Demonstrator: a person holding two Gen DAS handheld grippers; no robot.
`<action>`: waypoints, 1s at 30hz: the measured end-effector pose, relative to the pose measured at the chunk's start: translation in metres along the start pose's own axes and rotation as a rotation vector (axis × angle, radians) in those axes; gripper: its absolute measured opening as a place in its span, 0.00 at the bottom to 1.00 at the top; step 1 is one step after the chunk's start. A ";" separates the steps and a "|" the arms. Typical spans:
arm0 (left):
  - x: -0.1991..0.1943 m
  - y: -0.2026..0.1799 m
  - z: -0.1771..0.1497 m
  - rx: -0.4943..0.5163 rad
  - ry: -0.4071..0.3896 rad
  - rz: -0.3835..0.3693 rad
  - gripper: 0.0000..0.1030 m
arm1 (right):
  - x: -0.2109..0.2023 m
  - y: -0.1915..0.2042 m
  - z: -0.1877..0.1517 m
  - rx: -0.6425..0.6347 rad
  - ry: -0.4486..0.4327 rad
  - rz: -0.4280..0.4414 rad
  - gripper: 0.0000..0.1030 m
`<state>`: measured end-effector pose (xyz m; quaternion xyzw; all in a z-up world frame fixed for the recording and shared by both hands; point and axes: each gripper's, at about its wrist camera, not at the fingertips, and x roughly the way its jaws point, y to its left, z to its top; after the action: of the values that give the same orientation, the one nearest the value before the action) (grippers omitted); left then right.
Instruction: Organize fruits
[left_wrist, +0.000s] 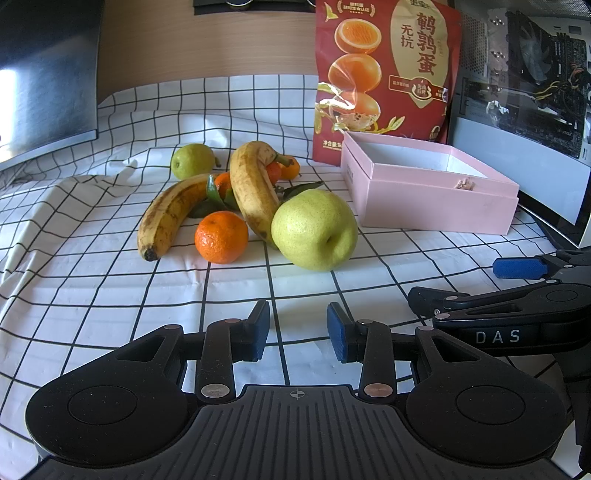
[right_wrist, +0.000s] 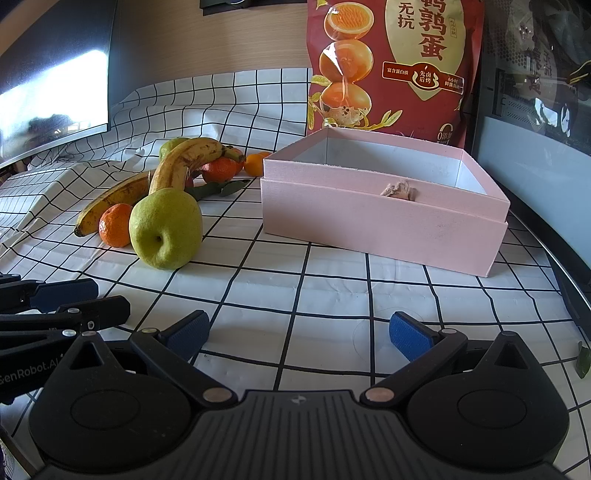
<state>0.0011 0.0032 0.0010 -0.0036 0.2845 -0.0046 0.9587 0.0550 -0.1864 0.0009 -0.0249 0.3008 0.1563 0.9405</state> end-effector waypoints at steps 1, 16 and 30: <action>0.000 0.000 0.000 0.000 0.000 0.000 0.38 | 0.000 0.000 0.000 0.000 0.000 0.000 1.00; 0.000 0.000 0.000 0.000 0.000 0.000 0.38 | 0.000 0.000 0.000 0.000 -0.001 0.000 1.00; 0.001 -0.003 0.005 0.003 0.042 -0.008 0.38 | 0.000 0.000 0.000 -0.001 0.000 0.002 1.00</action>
<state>0.0048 -0.0001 0.0044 -0.0033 0.3046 -0.0090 0.9524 0.0553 -0.1865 0.0007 -0.0249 0.3008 0.1571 0.9403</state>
